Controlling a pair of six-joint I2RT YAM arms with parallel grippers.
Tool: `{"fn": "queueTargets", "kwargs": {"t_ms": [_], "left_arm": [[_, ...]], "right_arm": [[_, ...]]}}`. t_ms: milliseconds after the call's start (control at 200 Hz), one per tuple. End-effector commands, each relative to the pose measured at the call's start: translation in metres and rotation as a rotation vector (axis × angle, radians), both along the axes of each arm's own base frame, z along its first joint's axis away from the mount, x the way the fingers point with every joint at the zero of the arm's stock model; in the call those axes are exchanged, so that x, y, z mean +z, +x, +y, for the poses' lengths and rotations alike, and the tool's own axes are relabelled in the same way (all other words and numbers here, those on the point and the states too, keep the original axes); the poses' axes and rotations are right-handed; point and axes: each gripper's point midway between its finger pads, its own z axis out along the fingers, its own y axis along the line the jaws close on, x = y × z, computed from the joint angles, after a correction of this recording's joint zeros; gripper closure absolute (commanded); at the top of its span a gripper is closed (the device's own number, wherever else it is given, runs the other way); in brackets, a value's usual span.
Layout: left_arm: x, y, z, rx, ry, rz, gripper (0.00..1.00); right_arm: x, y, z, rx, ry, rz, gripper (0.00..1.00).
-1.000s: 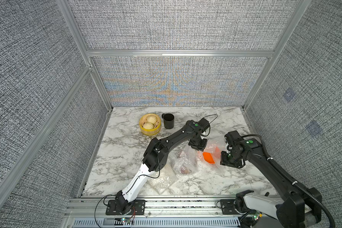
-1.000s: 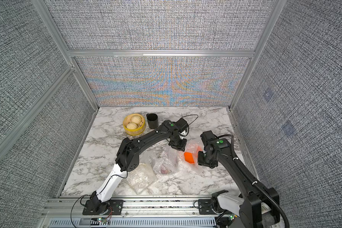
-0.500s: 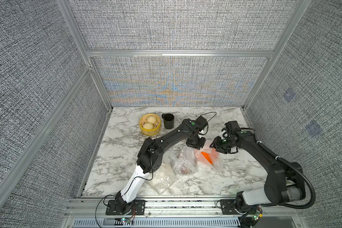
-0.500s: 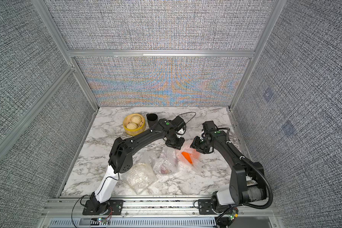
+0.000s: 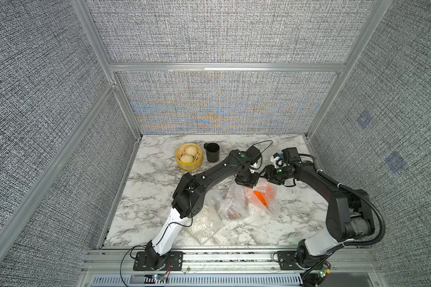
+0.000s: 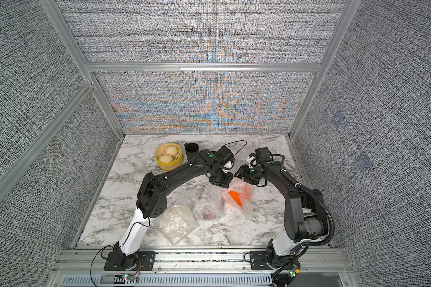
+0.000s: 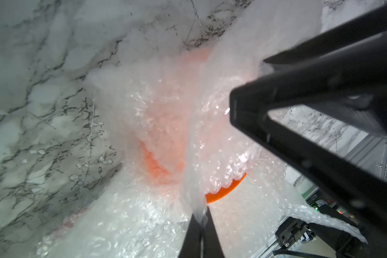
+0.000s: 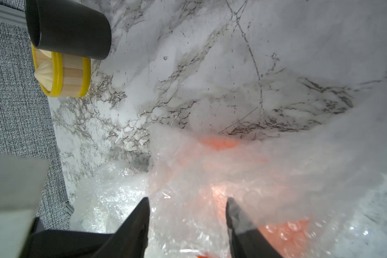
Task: Unpack dinner plates from bubble wrap
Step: Unwrap the bubble wrap at the center of the board.
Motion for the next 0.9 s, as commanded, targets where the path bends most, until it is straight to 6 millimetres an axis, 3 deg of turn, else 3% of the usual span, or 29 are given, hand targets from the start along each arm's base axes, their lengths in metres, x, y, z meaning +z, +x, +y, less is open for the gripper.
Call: {"fn": "queueTargets", "kwargs": {"t_ms": [0, 75, 130, 275, 575, 771, 896], "left_arm": [[0.000, 0.005, 0.004, 0.021, 0.006, -0.003, 1.00], [-0.001, 0.007, 0.005, 0.027, 0.004, 0.003, 1.00], [0.001, 0.008, 0.005, 0.030, -0.001, 0.003, 1.00], [0.000, 0.007, 0.004, 0.027, -0.007, 0.012, 1.00], [-0.001, 0.006, 0.003, 0.022, -0.015, 0.023, 1.00], [-0.009, 0.003, 0.005, 0.028, 0.001, 0.042, 1.00], [-0.015, 0.002, 0.006, 0.030, 0.012, 0.056, 1.00]], "right_arm": [[-0.001, -0.011, 0.002, 0.054, 0.011, -0.012, 0.47], [0.003, -0.015, 0.004, 0.071, 0.037, -0.031, 0.49], [-0.005, -0.027, 0.004, 0.077, 0.046, -0.013, 0.49], [-0.005, -0.033, 0.004, 0.085, 0.054, -0.044, 0.46], [-0.005, -0.020, 0.007, 0.111, 0.055, -0.065, 0.47], [-0.009, -0.016, 0.005, 0.159, 0.025, -0.094, 0.37], [-0.008, -0.016, 0.010, 0.227, 0.041, -0.125, 0.36]]}}
